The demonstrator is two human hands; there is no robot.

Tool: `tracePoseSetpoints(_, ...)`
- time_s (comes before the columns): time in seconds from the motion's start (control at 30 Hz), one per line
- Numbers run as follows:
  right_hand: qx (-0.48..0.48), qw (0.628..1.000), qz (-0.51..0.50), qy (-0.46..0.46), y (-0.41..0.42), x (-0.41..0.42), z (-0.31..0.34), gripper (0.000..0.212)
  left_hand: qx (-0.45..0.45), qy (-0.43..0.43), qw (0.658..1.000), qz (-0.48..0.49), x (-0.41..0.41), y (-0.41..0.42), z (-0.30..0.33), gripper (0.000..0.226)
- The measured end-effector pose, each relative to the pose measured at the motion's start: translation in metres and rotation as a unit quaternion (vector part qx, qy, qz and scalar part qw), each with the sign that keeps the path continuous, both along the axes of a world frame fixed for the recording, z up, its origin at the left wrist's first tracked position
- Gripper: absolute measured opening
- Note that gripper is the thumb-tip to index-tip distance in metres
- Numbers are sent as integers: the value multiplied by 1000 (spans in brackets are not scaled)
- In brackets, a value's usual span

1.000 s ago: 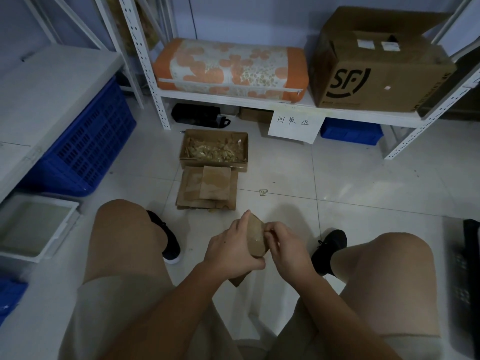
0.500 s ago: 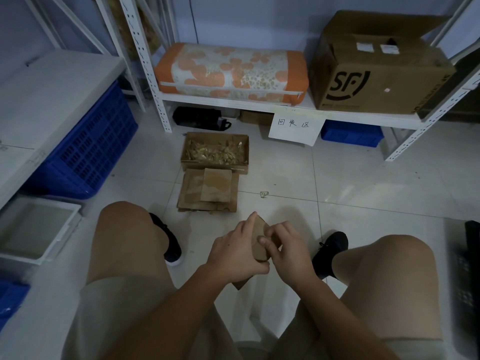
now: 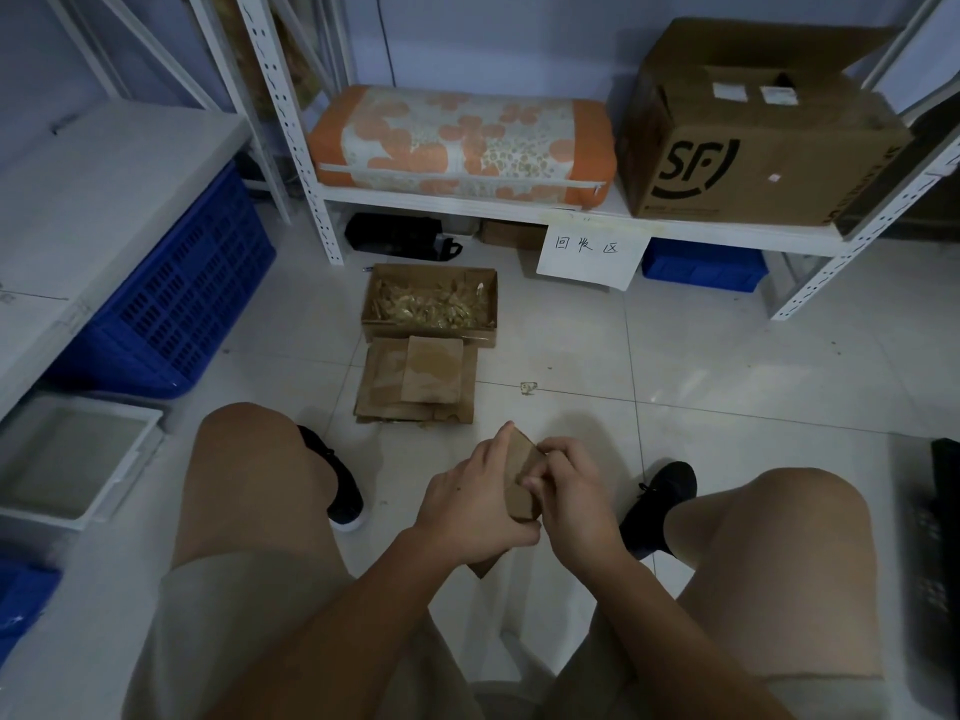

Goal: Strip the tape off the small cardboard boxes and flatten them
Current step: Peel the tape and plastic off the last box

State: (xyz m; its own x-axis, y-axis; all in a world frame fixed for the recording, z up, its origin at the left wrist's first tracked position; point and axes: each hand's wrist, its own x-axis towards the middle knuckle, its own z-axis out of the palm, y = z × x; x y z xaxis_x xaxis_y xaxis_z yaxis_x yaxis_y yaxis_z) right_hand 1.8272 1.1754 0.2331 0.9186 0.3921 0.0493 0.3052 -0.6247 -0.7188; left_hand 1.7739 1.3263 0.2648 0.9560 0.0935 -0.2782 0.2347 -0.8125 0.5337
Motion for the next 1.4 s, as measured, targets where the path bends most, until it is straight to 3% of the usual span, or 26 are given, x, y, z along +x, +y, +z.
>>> tracePoseSetpoints(0.1, -35, 999, 2, -29, 2, -2, 0, 41, -7, 2, 1000, -4, 0, 0, 0, 122)
tracePoseSetpoints(0.2, -11, 998, -56, -5, 1, 1, 4, 20, -12, 2, 1000, -14, -1, -1, -1, 123)
tracePoseSetpoints(0.33, 70, 991, -76, 80, -2, 0, 19, 24, -3, 0, 1000, -26, -1, 2, -8, 131)
tracePoseSetpoints(0.47, 98, 991, -59, 70, -4, -5, 27, 18, 17, -22, 999, -26, 0, -1, -11, 135)
tracePoseSetpoints(0.7, 127, 986, -67, 85, -7, -5, 20, 13, 12, -14, 1000, -25, 0, 2, -19, 102)
tracePoseSetpoints(0.9, 42, 996, 67, 29, -9, -4, 10, 4, -11, 1, 1000, 6, 1, 7, -23, 96)
tracePoseSetpoints(1.03, 26, 996, 87, 8, -7, -4, 2, 23, -2, 1, 1000, 6, 1, 7, -22, 95)
tracePoseSetpoints(1.23, 3, 994, 100, -42, -7, -7, 5, 21, 2, 3, 1000, -3, 1, 5, -21, 100)
tracePoseSetpoints(1.4, -18, 994, 100, -33, -5, -8, 13, 44, 6, 5, 1000, -6, 1, 4, -21, 100)
